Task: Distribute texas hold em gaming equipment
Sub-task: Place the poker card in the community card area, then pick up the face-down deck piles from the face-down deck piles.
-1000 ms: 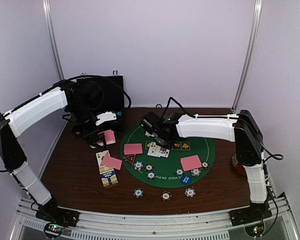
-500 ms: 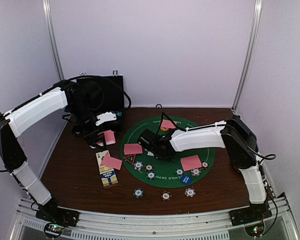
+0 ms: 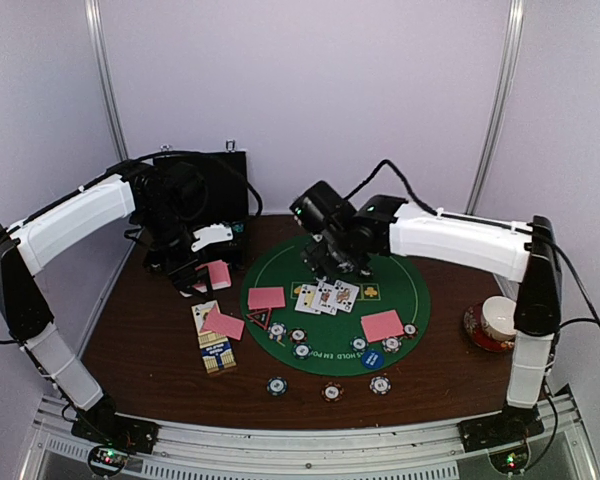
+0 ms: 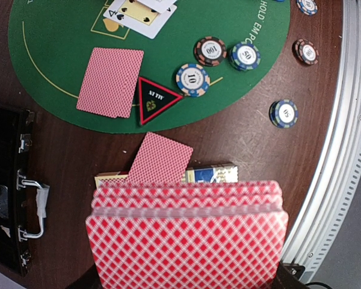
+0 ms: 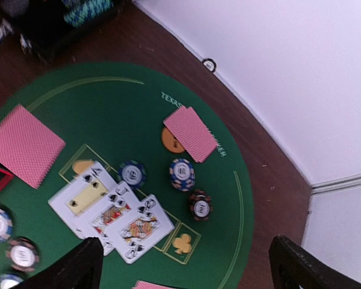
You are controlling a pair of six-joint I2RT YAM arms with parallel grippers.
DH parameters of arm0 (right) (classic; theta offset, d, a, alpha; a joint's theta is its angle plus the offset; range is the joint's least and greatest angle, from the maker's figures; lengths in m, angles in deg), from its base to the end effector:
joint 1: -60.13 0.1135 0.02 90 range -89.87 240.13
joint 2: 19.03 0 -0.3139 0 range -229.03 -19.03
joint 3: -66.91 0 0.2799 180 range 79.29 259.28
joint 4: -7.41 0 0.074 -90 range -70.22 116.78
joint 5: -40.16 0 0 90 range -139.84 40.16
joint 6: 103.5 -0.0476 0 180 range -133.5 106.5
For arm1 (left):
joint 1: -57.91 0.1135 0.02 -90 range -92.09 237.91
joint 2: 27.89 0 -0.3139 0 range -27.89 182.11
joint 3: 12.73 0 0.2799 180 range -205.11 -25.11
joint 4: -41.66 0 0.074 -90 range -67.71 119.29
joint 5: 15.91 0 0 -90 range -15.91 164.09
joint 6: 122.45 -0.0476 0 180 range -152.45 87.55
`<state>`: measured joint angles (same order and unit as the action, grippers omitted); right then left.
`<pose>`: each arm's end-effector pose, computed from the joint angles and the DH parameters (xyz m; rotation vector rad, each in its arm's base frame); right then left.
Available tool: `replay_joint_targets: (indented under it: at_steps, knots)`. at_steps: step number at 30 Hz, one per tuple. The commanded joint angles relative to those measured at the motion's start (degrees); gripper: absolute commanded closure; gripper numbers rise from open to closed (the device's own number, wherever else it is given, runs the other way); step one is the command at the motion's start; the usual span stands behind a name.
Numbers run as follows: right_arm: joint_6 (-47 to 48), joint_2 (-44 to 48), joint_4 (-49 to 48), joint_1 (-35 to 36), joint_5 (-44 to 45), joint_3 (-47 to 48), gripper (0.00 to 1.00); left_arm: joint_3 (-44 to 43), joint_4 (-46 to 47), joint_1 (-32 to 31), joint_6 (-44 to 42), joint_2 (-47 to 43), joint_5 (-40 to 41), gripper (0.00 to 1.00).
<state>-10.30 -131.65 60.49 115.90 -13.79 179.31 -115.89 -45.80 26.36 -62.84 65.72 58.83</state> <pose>0.2976 0.3876 0.3120 -0.9099 2.1103 -0.3310 0.2840 -0.1891 0.3560 1.5320 2.4726 -0.3927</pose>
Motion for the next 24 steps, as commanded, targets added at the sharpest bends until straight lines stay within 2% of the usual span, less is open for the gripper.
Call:
replay_joint_targets:
  at_steps: [1,6,10,16,24]
  knots:
    - [-22.2,6.6,3.9,-5.4,-26.5,3.0,0.01,-1.2,0.4,0.1,-0.9,-1.4,-1.3,0.98]
    - [-35.4,5.1,-2.8,-8.9,-59.7,1.1,0.01,-2.1,0.5,0.1,-1.2,-1.2,-2.1,0.98]
    - [-45.8,2.9,-16.1,-8.9,-77.3,-2.8,0.00,-2.5,0.5,0.1,-1.3,-1.1,-2.4,0.98]
    - [-55.3,-0.5,-28.4,-8.2,-84.1,-4.1,0.01,-2.3,0.5,0.1,-1.2,-1.0,-2.5,0.98]
    - [-61.4,-4.8,-36.1,-6.5,-87.7,-2.3,0.03,-3.0,0.6,0.1,-1.2,-0.5,-3.4,0.99]
